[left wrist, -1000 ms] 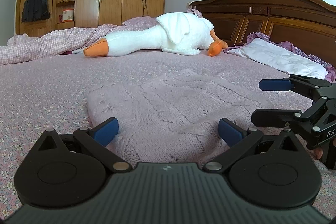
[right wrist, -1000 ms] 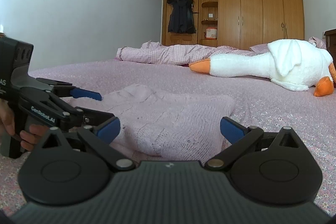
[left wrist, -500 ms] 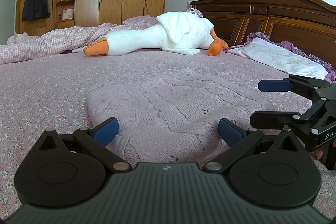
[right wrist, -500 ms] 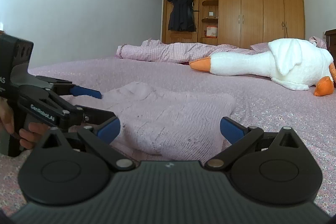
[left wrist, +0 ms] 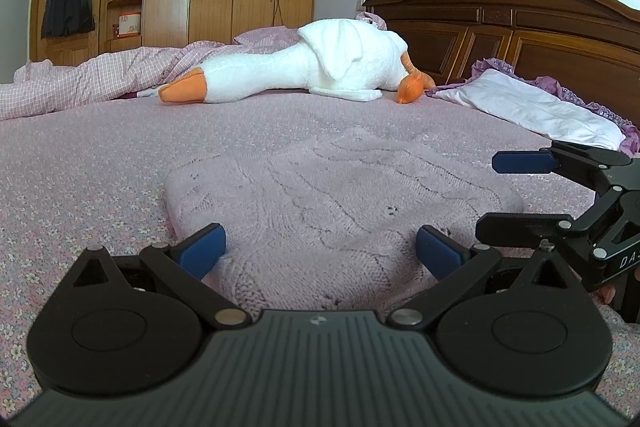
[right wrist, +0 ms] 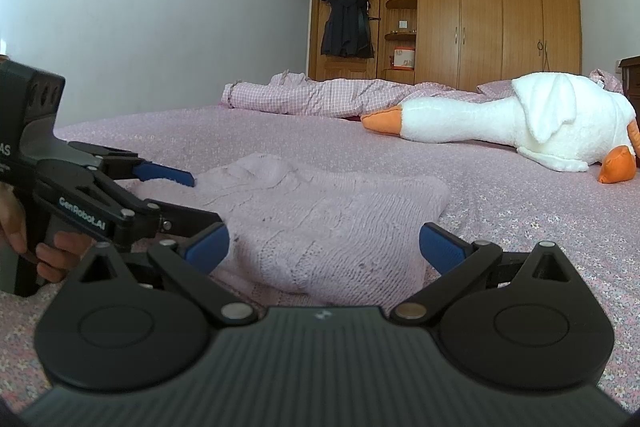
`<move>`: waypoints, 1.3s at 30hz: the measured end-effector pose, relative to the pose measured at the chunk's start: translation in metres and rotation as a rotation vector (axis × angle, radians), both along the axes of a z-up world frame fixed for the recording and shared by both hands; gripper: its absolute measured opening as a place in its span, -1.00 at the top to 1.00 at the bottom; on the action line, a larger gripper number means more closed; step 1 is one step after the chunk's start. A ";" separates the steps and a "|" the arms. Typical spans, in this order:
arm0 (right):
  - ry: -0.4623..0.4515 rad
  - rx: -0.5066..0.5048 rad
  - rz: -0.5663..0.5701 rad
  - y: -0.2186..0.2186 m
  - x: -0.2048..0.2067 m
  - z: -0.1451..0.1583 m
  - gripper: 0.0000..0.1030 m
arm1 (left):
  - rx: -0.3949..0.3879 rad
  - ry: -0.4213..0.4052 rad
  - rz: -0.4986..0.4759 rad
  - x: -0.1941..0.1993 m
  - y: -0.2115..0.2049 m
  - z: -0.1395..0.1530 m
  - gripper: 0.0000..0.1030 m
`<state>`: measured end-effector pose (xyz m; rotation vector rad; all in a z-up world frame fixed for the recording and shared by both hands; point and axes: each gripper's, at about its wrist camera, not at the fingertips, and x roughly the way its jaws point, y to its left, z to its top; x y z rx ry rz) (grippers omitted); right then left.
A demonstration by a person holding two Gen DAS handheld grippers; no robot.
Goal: Fold small clothes
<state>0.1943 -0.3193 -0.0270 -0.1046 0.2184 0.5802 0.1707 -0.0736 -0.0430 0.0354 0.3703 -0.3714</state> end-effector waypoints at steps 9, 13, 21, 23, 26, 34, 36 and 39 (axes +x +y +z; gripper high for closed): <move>0.002 -0.002 0.000 0.000 0.001 0.000 -1.00 | 0.001 0.001 0.000 0.000 0.000 0.001 -1.00; 0.004 -0.003 0.001 0.000 0.001 -0.001 -1.00 | 0.002 0.001 0.000 0.000 0.000 0.001 -1.00; 0.006 -0.013 0.005 -0.001 0.005 -0.002 -1.00 | 0.001 0.002 0.000 0.000 0.000 0.001 -1.00; 0.007 -0.014 0.005 0.000 0.005 -0.002 -1.00 | 0.002 0.002 0.000 0.000 0.000 0.001 -1.00; 0.007 -0.014 0.005 0.000 0.005 -0.002 -1.00 | 0.002 0.002 0.000 0.000 0.000 0.001 -1.00; 0.006 -0.015 0.005 0.000 0.004 -0.001 -1.00 | 0.002 0.002 -0.001 0.000 0.000 0.001 -1.00; 0.008 -0.017 0.006 -0.001 0.006 -0.002 -1.00 | -0.002 -0.002 -0.004 -0.001 0.001 0.002 -1.00; 0.008 -0.017 0.007 -0.002 0.007 -0.003 -1.00 | -0.005 -0.004 -0.002 -0.001 0.002 0.001 -1.00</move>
